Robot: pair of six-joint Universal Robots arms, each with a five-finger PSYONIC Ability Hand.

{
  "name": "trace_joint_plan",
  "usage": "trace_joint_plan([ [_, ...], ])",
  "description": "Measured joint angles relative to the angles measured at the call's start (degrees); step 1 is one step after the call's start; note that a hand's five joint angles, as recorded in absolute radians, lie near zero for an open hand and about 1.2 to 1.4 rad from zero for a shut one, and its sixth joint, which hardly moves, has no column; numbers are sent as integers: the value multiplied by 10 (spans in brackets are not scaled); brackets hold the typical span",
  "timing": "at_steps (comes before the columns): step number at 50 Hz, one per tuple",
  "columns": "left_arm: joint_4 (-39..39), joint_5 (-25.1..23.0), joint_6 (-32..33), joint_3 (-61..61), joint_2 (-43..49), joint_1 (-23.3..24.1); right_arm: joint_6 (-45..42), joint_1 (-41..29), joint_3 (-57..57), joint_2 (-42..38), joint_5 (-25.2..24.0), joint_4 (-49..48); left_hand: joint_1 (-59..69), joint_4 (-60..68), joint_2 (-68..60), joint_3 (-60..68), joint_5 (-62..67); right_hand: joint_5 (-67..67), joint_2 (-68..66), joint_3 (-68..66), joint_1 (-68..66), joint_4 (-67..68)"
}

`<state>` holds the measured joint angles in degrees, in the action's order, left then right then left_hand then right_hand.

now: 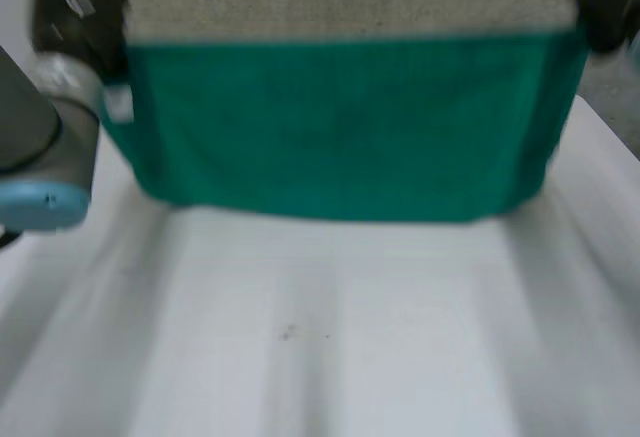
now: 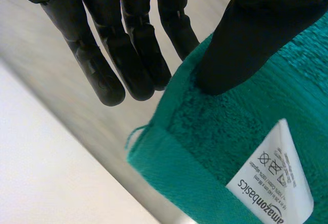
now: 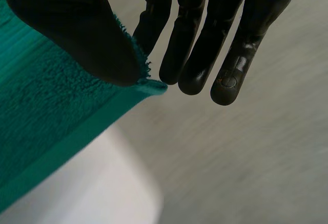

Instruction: Fold the towel.

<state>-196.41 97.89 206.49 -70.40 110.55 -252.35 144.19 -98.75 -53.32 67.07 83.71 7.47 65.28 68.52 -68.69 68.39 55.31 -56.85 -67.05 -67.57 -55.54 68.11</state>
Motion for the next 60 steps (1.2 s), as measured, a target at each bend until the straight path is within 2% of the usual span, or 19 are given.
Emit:
trace_joint_plan([
  [1, -35, 15, -26, 15, -12, 1, 28, 0, 5, 19, -1, -50, 0, 0, 0, 0, 0, 0, 0, 0, 0, 0],
  [7, -115, 35, -87, 14, -44, -2, 77, 3, -45, 80, -16, -156, 0, 0, 0, 0, 0, -2, 0, 0, 0, 0],
  [16, -118, 9, -98, -53, -33, -18, 76, -1, -148, 90, -33, -166, 0, 0, 0, 0, 0, -2, 0, 0, -3, 2],
  [21, -114, -20, -95, -126, 5, -24, 72, -6, -208, 51, -40, -158, 0, 0, 0, 0, 0, -2, 0, -2, -3, 3],
  [29, -111, -31, -89, -205, 70, -22, 69, -9, -253, -51, -64, -150, 0, 0, 0, 0, 0, -2, 0, -2, -3, 3],
  [31, -106, -30, -85, -227, 80, -21, 63, -9, -258, -82, -71, -130, 0, 0, 0, 0, 0, -2, 0, -2, -3, 3],
  [36, -70, -29, -56, -271, 64, -23, 27, -6, -259, -92, -73, -44, 0, 0, 0, 0, 0, -2, 0, -2, -3, 3],
  [38, -29, -29, -20, -297, 35, -29, -21, -4, -267, -74, -68, 47, 0, 0, 0, 0, 0, -2, -3, -2, -3, 3],
  [42, 55, -29, 47, -338, -20, -48, -93, 0, -291, -36, -54, 160, 0, 0, 0, 0, 0, -2, -5, -2, -3, 3],
  [43, 85, -30, 69, -350, -39, -54, -139, 3, -312, -10, -42, 217, 0, 0, 0, 0, 0, -2, -5, -2, -3, 3],
  [45, 146, -36, 108, -371, -77, -66, -202, 12, -346, 26, -27, 271, 0, 0, 0, 0, 0, -2, -5, -2, -3, 3],
  [48, 205, -55, 138, -386, -115, -75, -262, 23, -379, 61, -11, 295, 0, 0, 0, 0, 0, -2, -5, -2, -3, 3],
  [52, 233, -90, 149, -390, -141, -79, -280, 32, -392, 79, -3, 272, 0, 0, 0, 0, 0, -2, -5, -2, -3, 3],
  [55, 218, -110, 145, -384, -143, -77, -261, 33, -383, 68, -3, 236, 0, 0, 0, 0, 0, -2, -5, -2, -3, 3],
  [60, 147, -125, 125, -353, -108, -63, -206, 22, -339, 15, -2, 166, 0, 0, 0, 0, 0, -3, -5, -2, -3, 3],
])
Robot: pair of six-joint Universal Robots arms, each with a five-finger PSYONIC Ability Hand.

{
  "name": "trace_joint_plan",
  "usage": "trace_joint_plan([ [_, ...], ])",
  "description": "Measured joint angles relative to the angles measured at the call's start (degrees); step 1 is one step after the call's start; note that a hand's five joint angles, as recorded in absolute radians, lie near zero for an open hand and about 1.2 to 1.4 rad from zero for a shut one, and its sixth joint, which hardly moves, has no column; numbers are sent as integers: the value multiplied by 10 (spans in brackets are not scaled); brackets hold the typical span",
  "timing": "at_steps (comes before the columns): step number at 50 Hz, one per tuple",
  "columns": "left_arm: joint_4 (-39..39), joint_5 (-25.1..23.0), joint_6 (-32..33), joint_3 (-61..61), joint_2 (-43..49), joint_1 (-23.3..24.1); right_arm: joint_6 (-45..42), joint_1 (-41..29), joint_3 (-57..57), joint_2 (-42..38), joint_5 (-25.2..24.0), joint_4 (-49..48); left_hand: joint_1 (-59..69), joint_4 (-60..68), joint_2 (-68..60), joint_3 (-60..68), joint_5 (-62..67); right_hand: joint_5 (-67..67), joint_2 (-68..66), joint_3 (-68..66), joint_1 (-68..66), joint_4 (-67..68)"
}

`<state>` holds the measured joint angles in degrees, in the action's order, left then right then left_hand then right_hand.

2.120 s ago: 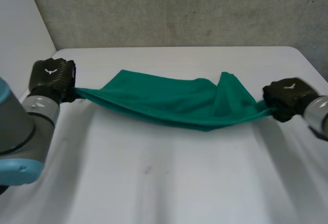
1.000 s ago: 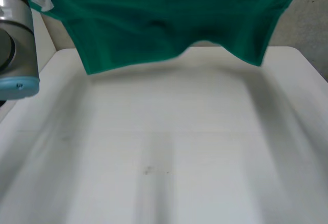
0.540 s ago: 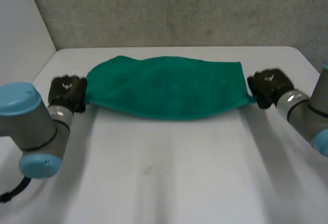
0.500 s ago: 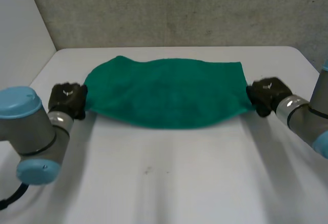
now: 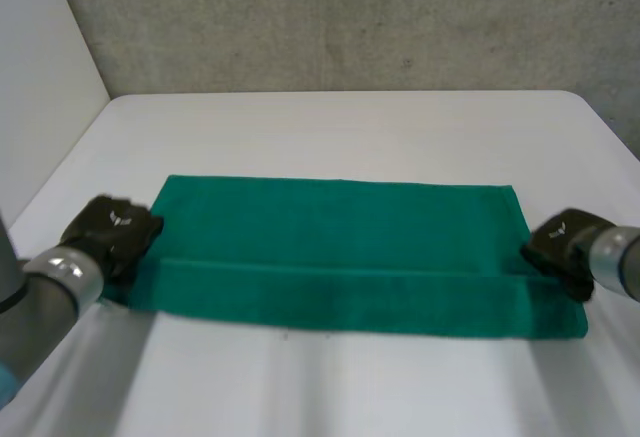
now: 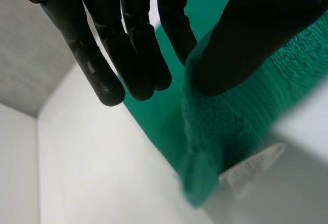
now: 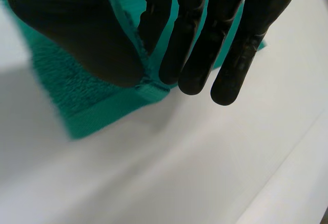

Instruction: Fold the towel.

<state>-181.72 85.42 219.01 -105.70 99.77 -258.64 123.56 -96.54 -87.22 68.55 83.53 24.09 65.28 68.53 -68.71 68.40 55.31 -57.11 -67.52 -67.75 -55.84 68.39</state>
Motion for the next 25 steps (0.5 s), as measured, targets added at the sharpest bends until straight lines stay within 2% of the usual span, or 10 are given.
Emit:
trace_joint_plan([
  [2, -54, 1, -14, 33, 38, 13, 31, -12, 35, -34, 1, -37, 0, 0, 0, 0, 0, -1, 0, 0, 0, 0],
  [9, -153, 31, -37, 149, 153, 37, 86, -32, 127, -104, 13, -120, 0, 0, 0, 0, 0, -2, 0, 0, 0, 0],
  [16, -178, 71, -38, 301, 283, 52, 103, -46, 223, -178, 34, -177, 0, 0, 0, 0, 0, -2, 0, 0, 0, 0],
  [23, -182, 77, -34, 406, 380, 57, 105, -61, 317, -256, 47, -192, 0, 0, 0, 0, 0, 4, 7, 8, 3, -9],
  [24, -185, 77, -34, 411, 388, 58, 105, -62, 325, -263, 48, -192, 0, -4, 4, -3, 0, 18, 29, 23, 16, -25],
  [25, -191, 76, -34, 415, 394, 59, 105, -63, 336, -273, 49, -193, -27, -35, 36, -34, -20, 127, 139, 139, 130, -141],
])
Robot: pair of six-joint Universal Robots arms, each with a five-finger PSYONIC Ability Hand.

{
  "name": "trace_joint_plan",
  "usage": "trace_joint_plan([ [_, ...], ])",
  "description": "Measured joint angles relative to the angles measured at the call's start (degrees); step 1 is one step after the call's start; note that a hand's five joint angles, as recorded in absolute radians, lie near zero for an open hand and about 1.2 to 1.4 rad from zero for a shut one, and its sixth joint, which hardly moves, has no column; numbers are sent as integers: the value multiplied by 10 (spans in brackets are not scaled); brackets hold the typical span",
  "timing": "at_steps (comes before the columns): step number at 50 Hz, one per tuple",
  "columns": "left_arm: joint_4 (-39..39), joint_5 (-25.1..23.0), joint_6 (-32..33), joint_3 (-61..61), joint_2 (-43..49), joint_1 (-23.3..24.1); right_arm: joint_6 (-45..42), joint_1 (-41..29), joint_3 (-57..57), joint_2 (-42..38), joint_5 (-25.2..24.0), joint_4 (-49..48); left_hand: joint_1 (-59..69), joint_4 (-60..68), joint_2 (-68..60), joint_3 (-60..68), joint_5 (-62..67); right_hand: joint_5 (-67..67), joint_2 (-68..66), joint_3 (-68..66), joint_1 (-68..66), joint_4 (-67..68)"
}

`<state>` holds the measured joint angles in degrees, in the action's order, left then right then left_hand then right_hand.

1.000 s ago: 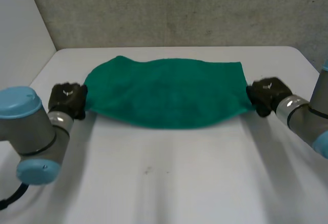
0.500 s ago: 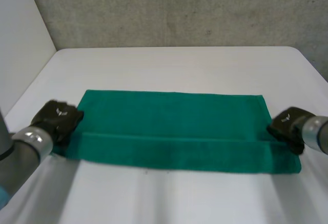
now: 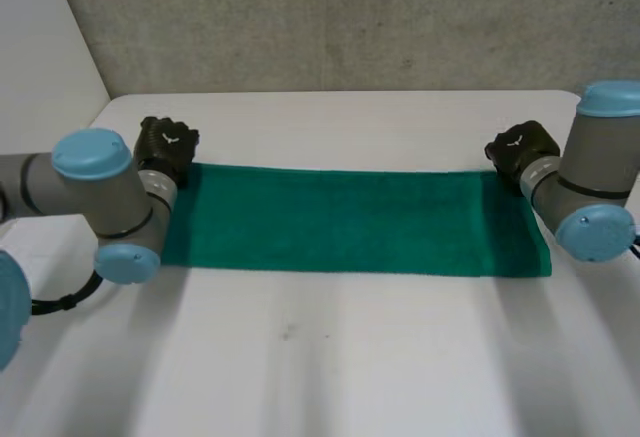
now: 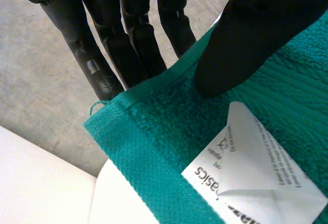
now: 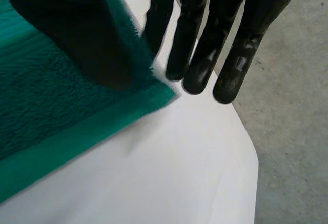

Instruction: Fold the towel.

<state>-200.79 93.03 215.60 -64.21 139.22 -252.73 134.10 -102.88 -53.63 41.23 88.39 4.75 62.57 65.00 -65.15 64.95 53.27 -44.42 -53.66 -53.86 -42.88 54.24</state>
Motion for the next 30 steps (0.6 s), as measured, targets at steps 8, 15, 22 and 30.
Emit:
trace_joint_plan([
  [8, -64, 1, 1, -21, 9, 24, 34, -6, 36, -36, 0, -5, -500, -495, 495, -487, -483, 409, 409, 416, 315, -412],
  [15, -99, 5, -1, -109, -66, 35, 135, 0, -67, 68, -21, -11, -504, -525, 526, -519, -507, 411, 410, 419, 315, -412],
  [22, -99, 3, -3, -189, -136, 34, 159, 9, -185, 157, -57, -17, -504, -525, 526, -519, -507, 411, 410, 419, 315, -412],
  [30, -97, 0, -6, -258, -191, 33, 156, 46, -306, 207, -87, -23, -504, -525, 526, -519, -507, 411, 410, 419, 315, -412],
])
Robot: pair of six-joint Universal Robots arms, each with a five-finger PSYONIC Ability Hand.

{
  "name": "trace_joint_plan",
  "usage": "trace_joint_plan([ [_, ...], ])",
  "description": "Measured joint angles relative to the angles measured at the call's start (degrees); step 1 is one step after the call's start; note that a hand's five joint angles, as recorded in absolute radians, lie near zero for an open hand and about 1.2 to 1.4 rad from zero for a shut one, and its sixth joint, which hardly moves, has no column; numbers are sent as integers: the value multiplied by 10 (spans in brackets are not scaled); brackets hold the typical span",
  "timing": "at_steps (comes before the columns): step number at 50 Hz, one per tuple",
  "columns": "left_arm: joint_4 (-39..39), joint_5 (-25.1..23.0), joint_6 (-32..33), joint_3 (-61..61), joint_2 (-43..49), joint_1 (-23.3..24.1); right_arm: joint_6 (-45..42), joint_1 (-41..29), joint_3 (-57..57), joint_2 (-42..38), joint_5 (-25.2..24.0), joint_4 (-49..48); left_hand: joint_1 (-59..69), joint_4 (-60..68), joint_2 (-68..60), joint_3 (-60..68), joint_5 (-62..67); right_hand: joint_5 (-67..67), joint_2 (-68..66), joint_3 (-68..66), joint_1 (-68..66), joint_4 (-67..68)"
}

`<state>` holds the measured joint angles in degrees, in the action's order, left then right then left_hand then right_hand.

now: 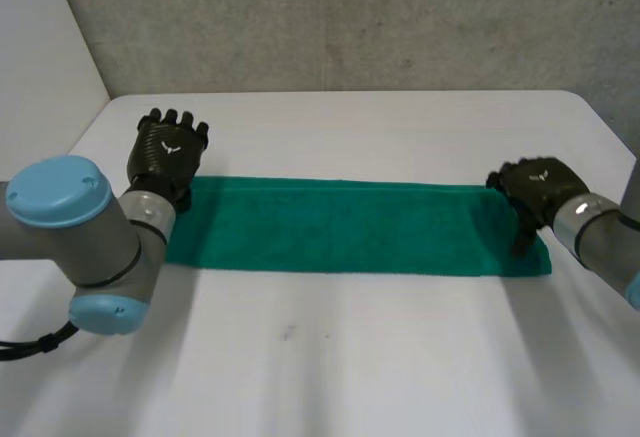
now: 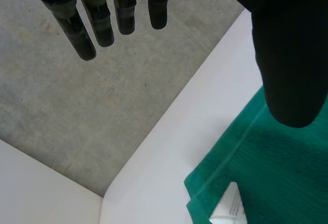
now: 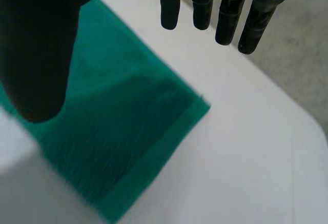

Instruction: Fold the towel.

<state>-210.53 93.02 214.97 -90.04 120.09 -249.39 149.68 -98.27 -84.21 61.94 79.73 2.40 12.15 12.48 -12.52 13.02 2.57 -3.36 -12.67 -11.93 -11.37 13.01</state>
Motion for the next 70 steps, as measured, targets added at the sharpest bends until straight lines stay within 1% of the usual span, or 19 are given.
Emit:
trace_joint_plan([
  [4, 0, 0, -1, -20, -15, 1, -4, 22, -33, -3, -8, -14, 0, 0, 0, 0, 0, -18, -20, -28, -9, 17],
  [11, 0, 0, -1, -32, -20, 2, -7, 48, -47, -34, -21, -43, 0, 0, 0, 0, 0, -176, -194, -202, -163, 191],
  [14, 0, 1, -1, -35, -20, 3, -7, 53, -43, -47, -22, -47, 0, 0, 0, 0, 0, -186, -205, -213, -170, 202],
  [15, 0, 1, -2, -37, -20, 3, -7, 57, -40, -54, -23, -49, 0, 0, 0, 0, 0, -393, -425, -421, -350, 410],
  [19, 0, 1, -2, -40, -19, 3, -8, 69, -35, -61, -24, -50, 0, 0, 0, 0, 0, -516, -542, -549, -430, 542],
  [28, 1, 2, -2, -53, -30, 1, -45, 129, -21, -47, -21, -48, 0, 0, 0, 0, 0, -522, -543, -556, -430, 551],
  [32, 3, 2, -2, -66, -52, -3, -111, 186, -3, -35, -14, -44, 0, 0, 0, 0, 0, -524, -543, -556, -434, 551],
  [38, 5, 2, -6, -93, -85, -6, -168, 211, 34, -23, -5, -40, 0, 0, 2, 0, 0, -528, -543, -556, -436, 551],
  [45, 6, 3, -19, -108, -109, -6, -151, 163, 61, -6, -6, -40, 0, -2, 4, 0, 0, -529, -543, -556, -436, 552],
  [49, 7, 3, -63, -114, -134, -5, -113, 7, 98, 4, -21, -44, 0, -2, 4, 0, 0, -530, -543, -558, -441, 553],
  [52, 8, 3, -87, -114, -144, -4, -105, -67, 111, 3, -33, -49, 0, -2, 4, 0, 0, -530, -543, -558, -441, 553],
  [53, 8, 3, -87, -114, -144, -4, -105, -67, 111, 3, -33, -49, 0, -2, 4, 0, 0, -530, -543, -558, -441, 553],
  [54, 9, 3, -103, -115, -150, -2, -103, -128, 119, -3, -51, -57, 0, -2, 4, 0, 0, -531, -543, -558, -441, 553],
  [60, 12, 3, -124, -119, -159, 1, -105, -267, 130, -53, -113, -97, 0, -2, 4, 0, 0, -531, -543, -558, -441, 553],
  [64, 13, 3, -126, -121, -158, 1, -108, -316, 137, -94, -133, -112, 0, -2, 4, 0, 0, -531, -543, -558, -441, 553],
  [67, 14, 3, -125, -122, -156, 1, -110, -335, 145, -128, -135, -109, 0, -2, 4, 0, 0, -353, -341, -358, -248, 365],
  [68, 14, 3, -125, -122, -156, 1, -111, -339, 148, -138, -132, -106, 0, -2, 4, 0, 0, -176, -166, -192, -121, 186],
  [69, 14, 3, -125, -122, -156, 1, -111, -339, 148, -138, -132, -106, 0, -2, 4, 0, 0, -176, -166, -192, -121, 186],
  [70, 14, 3, -124, -123, -154, 2, -111, -340, 155, -152, -116, -95, 0, -2, 4, 0, 0, -37, -40, -47, -25, 38],
])
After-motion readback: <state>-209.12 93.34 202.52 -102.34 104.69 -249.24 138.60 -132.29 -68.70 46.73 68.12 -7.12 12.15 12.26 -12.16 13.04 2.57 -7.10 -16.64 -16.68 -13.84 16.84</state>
